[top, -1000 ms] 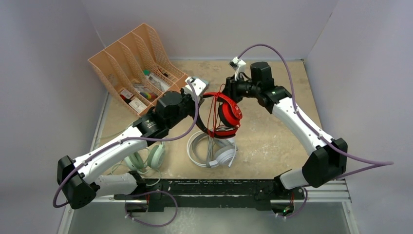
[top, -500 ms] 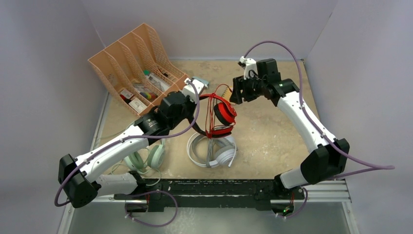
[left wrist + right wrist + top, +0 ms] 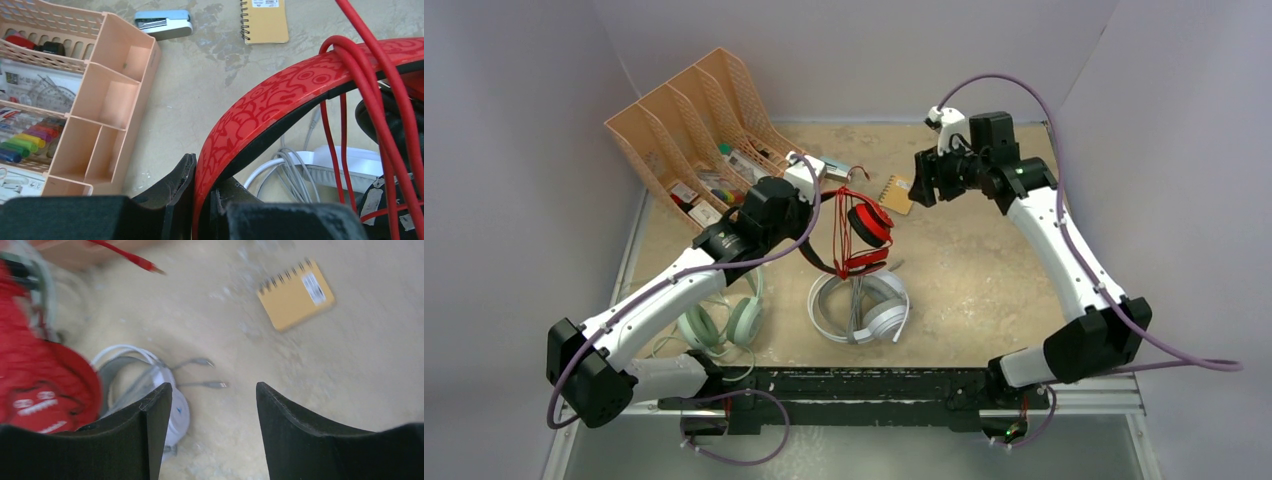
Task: Wrap the headphones
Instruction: Wrap the headphones cable around the headphones.
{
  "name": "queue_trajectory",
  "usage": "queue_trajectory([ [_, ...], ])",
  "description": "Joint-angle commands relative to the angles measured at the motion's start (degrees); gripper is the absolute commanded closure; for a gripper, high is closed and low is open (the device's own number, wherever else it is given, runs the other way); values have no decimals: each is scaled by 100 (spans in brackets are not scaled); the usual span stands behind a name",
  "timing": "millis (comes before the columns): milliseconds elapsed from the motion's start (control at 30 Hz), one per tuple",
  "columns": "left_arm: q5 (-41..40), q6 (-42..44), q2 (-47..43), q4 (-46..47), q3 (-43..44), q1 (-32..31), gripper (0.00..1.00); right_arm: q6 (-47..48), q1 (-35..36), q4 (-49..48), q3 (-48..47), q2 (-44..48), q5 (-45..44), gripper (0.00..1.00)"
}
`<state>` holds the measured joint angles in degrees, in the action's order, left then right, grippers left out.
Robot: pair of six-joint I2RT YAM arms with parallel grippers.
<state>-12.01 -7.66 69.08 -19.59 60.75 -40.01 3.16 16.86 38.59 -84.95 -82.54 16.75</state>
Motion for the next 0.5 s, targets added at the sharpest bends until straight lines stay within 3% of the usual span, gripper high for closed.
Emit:
queue_trajectory([
  [0, 636, -126, -280, 416, 174, 111, 100, 571, 15, -1577, -2, 455, 2084, 37],
  [200, 894, -69, -253, 315, 292, 138, 100, 1082, 10, -2087, -631, -122, 3228, 48],
  [467, 905, -87, -306, 239, 324, 142, 100, 1871, 15, -2353, -558, -334, 4347, 50],
])
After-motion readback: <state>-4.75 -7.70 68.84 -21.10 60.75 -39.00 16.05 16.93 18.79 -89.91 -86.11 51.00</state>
